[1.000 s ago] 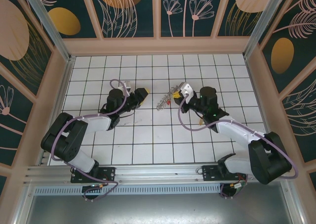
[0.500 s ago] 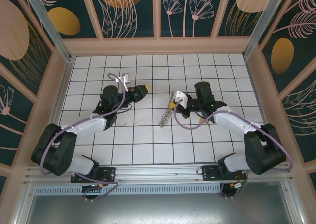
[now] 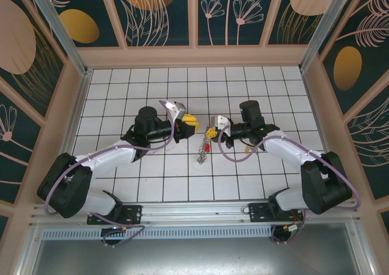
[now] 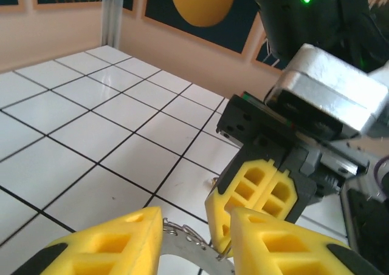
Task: Put the keys on the keyring
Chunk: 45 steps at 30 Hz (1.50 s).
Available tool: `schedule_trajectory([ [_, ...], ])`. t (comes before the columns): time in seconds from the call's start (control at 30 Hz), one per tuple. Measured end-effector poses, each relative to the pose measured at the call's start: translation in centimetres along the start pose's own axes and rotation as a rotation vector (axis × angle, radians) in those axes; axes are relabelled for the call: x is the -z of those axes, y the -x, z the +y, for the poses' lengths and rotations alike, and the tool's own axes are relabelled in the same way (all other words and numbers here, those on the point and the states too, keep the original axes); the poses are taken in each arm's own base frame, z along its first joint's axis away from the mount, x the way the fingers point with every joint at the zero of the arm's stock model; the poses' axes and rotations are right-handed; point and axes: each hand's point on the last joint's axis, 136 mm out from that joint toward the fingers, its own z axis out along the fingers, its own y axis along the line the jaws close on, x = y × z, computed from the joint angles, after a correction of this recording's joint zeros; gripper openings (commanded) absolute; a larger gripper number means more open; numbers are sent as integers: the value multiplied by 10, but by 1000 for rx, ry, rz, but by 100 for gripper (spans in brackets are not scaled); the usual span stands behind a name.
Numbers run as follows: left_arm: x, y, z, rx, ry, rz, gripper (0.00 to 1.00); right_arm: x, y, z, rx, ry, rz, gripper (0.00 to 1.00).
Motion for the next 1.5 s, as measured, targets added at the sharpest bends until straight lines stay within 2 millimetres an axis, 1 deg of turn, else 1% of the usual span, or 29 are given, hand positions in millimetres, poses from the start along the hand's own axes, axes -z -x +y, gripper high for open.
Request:
schedule_trajectory([
  [0.2,-4,-16,-2,-95,-36,58,37,1,1,-1,-17,-1,-6,0],
  [0.37,-6,-23,-4,-130,-68,85,38,4,3,-6,-38,-46,-10,0],
  [0.53,-11,-29,-4,-160,-100,111,36,9,6,-3,-42,-75,-26,0],
  [0.77,-19,-25,-9,-224,-169,129,34,10,9,-1,-39,-71,-38,0],
  [0.83,-21,-26,-10,-243,-191,143,32,10,9,-1,-40,-70,-39,0],
  [1.0,-25,-32,-11,-283,-231,182,32,11,9,-1,-40,-71,-39,0],
  [1.2,-26,-39,-12,-284,-266,203,28,10,8,-1,-44,-69,-37,0],
  [1.37,-30,-42,-12,-277,-288,209,25,8,5,-2,-53,-66,-33,0],
  [1.5,-30,-42,-12,-273,-294,214,25,7,3,-2,-58,-64,-31,0],
])
